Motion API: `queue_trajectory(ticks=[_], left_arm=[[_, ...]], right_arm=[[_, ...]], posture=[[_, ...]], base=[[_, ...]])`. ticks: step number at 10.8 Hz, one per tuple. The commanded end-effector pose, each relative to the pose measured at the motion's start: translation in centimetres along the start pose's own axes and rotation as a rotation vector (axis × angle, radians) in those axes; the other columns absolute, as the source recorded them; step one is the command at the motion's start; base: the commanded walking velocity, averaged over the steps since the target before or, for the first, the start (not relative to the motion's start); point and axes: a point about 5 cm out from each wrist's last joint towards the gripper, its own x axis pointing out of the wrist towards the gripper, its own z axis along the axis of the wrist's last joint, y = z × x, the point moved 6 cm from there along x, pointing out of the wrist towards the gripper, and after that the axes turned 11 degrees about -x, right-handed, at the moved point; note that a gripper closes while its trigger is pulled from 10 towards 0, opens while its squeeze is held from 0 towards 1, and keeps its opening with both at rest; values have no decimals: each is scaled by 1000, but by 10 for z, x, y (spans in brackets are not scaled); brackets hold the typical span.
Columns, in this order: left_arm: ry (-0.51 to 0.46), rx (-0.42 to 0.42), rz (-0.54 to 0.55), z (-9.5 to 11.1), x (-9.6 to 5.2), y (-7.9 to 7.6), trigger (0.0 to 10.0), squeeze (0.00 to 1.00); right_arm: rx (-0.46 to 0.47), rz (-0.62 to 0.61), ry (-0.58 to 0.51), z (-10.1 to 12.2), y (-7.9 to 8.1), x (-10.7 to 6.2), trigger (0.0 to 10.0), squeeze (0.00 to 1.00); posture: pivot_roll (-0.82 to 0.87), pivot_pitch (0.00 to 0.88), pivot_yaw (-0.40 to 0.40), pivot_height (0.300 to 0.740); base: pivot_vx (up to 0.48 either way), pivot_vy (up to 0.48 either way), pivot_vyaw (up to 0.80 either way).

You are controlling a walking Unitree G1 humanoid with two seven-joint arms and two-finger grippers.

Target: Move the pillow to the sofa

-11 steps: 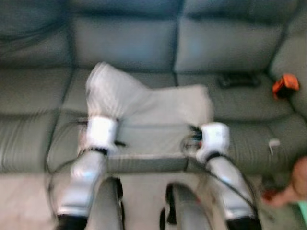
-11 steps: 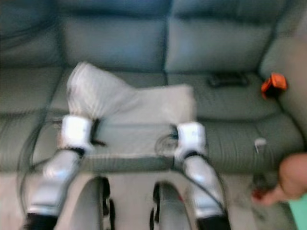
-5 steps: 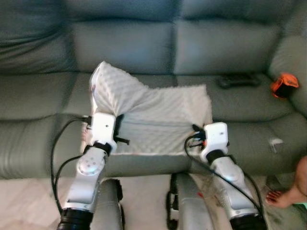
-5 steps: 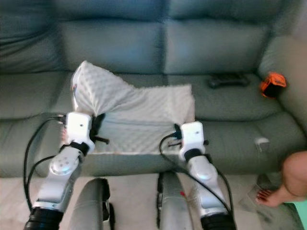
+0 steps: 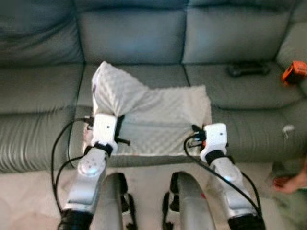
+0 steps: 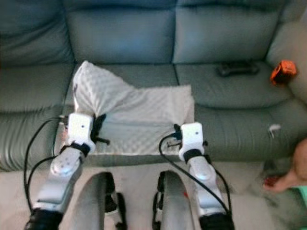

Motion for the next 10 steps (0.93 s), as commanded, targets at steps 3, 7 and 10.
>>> queue_trajectory(ticks=[3, 7, 10], left_arm=[[22, 51, 5, -1, -2, 2, 10000, 0], [51, 182, 90, 15, 39, 42, 10000, 0], [34, 219, 130, 40, 75, 56, 10000, 0]], right_arm=[[49, -54, -1, 9, -16, -3, 10000, 0], [8, -85, -13, 30, -56, 37, 10000, 0], [-30, -87, -57, 60, -78, 68, 10000, 0]], posture=[[-31, 280, -19, 632], [-12, 433, 43, 632], [6, 503, 72, 632]], base=[[0, 0, 0], [0, 0, 0], [0, 0, 0]])
